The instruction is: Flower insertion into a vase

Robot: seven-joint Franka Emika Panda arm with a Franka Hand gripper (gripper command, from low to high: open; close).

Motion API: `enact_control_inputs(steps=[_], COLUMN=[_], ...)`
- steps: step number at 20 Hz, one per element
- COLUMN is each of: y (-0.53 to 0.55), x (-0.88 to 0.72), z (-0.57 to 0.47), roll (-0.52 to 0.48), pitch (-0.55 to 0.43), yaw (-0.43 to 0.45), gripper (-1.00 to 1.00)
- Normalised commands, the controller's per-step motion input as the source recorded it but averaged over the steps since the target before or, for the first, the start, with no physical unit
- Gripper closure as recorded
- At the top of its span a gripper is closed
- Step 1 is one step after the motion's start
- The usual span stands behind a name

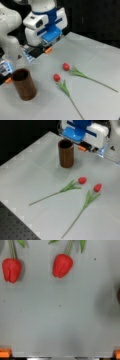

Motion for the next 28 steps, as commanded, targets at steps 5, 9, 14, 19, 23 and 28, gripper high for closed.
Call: enact_control_inputs(steps=[5,9,14,19,23,28], y=[-0.06,-0.13,-0.23,-0.27,-0.2,-0.2], x=[0.09,0.32,0.62,0.87,0.64,0.49], z=[-0.02,-0.01,-0.04,-0.08,0.13,0.06], roll=[0.086,0.14,0.081,-0.061,-0.008,-0.004], pitch=[0.128,0.093,0.126,0.209,0.226,0.166], yaw=[0.32,0.375,0.344,0.23,0.078,0.032], gripper=[-1.0,-1.0,-1.0,-1.0,-1.0,-1.0])
